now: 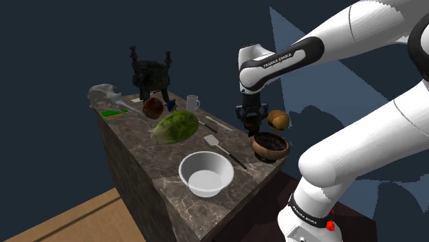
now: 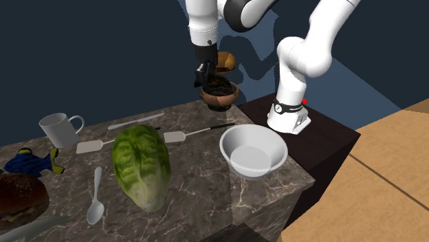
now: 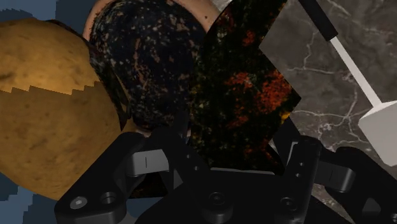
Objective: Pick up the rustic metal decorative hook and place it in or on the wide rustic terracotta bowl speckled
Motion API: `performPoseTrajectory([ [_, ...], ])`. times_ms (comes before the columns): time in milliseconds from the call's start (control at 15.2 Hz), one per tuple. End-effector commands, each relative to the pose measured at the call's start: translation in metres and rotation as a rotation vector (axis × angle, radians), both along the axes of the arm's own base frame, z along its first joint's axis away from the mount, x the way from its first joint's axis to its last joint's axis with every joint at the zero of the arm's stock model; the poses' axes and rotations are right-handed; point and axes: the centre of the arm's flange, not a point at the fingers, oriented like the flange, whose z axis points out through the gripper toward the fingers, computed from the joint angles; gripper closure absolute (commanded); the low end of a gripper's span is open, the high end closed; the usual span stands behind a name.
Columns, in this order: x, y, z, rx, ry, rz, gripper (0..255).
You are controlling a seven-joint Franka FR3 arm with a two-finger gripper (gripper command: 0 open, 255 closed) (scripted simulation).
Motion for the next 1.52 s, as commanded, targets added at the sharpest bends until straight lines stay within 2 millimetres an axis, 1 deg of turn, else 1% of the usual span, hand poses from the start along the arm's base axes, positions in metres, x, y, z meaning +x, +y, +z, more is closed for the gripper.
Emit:
performPoseTrajectory([
  [0, -0.019, -0.021, -0.001, 0.0, 0.0, 0.001, 255],
  [132, -0.036, -0.041, -0.003, 0.0, 0.0, 0.001, 255],
  [792, -0.036, -0.041, -0.057, 0.0, 0.0, 0.001, 255],
  [1320, -0.036, -0.041, -0.057, 0.0, 0.0, 0.001, 255],
  [1386, -0.036, -0.041, -0.057, 0.0, 0.0, 0.001, 0],
  [1452, -0.036, -0.041, -0.057, 0.0, 0.0, 0.001, 0],
])
